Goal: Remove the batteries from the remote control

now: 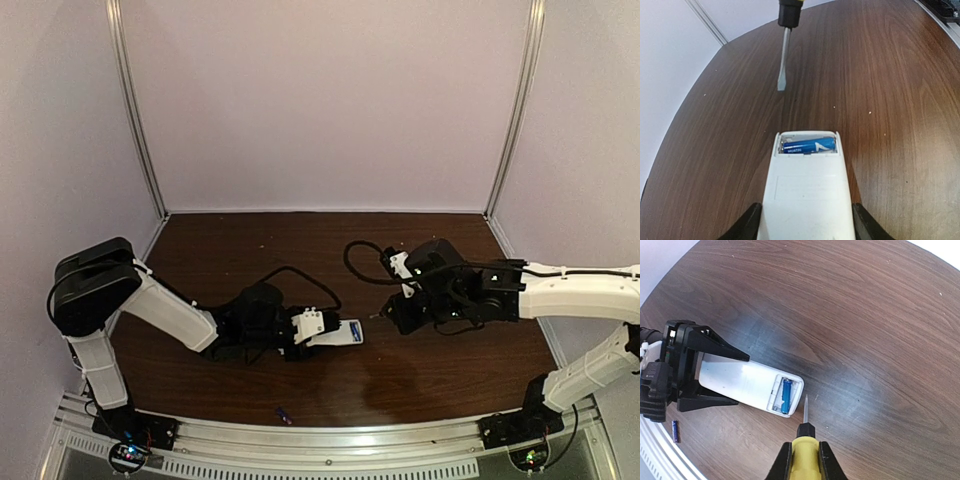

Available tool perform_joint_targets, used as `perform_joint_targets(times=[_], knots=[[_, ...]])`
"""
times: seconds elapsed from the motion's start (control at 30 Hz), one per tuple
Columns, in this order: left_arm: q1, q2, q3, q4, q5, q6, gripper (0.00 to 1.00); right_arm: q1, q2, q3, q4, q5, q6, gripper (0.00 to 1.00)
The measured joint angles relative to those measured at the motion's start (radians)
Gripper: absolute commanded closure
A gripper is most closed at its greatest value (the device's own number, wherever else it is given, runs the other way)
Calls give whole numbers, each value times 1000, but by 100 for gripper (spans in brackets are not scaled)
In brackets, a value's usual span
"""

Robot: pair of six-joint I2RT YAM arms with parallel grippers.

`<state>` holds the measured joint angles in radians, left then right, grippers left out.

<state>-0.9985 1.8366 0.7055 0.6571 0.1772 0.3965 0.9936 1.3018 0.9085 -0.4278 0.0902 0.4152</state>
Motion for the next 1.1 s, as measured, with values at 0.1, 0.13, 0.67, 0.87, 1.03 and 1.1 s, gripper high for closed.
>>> perform_joint_targets(times=[0.1,0.13,0.67,0.87,1.03,1.1], knots=[[0,0,0,0,6,5,100,-6,-1,-2,19,-24,-21,100],[0,0,0,0,9,7,100,-7,-1,-3,29,-38,-28,100],[0,0,0,0,30,30,100,-91,-8,-135,185,-211,-71,100],[0,0,0,0,35,32,100,-108,-4,-150,229,-256,-71,100],[0,0,0,0,41,32,100,-110,-4,-150,249,-284,-71,100],[0,0,0,0,43,32,100,-110,0,-150,257,-291,-70,100]])
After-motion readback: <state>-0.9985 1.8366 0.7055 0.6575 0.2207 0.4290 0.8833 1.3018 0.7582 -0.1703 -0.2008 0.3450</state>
